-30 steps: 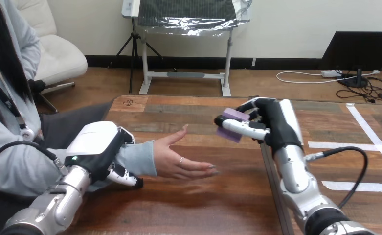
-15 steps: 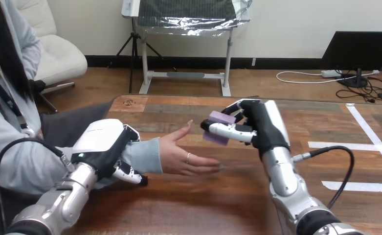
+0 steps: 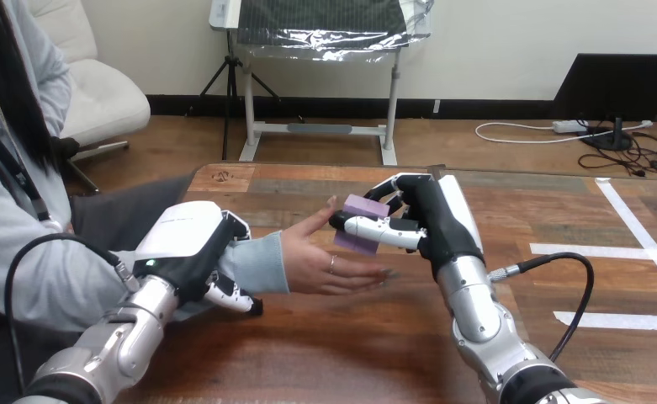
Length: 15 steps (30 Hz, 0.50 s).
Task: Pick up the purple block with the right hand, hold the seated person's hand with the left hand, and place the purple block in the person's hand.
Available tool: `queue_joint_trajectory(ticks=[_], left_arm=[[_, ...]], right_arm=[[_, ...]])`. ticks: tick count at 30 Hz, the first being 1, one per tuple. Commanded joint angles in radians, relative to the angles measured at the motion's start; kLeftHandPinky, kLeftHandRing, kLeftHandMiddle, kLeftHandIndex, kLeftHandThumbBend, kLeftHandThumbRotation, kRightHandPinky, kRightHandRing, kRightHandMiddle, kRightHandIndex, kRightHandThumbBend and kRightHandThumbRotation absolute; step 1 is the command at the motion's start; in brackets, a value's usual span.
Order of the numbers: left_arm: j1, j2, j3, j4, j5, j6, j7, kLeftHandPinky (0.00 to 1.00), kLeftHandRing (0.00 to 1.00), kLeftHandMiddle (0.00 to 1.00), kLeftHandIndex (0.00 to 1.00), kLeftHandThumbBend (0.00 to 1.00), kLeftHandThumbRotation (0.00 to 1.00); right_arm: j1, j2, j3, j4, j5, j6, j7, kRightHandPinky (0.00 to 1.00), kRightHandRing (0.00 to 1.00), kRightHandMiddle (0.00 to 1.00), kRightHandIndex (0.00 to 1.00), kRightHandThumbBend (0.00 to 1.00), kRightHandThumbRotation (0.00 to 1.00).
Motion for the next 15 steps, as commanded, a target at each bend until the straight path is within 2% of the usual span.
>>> queue_joint_trajectory(ticks=[1, 15], left_arm=[[-0.168, -0.024, 0.009, -0.032, -0.024, -0.014, 0.015, 0.21, 0.26, 0.32, 0.33, 0.88, 0.11], [-0.189, -0.037, 0.003, -0.024, -0.013, -0.01, 0.034, 0.21, 0.26, 0.33, 0.33, 0.89, 0.12]], right_arm=[[-0.031, 0.004, 0.007, -0.09, 0.002, -0.056, 0.003, 0.06, 0.09, 0.14, 0.17, 0.33, 0.21], [-0.021, 0.029, 0.024, -0.122, -0.002, -0.043, -0.005, 0.06, 0.1, 0.15, 0.17, 0.34, 0.25]])
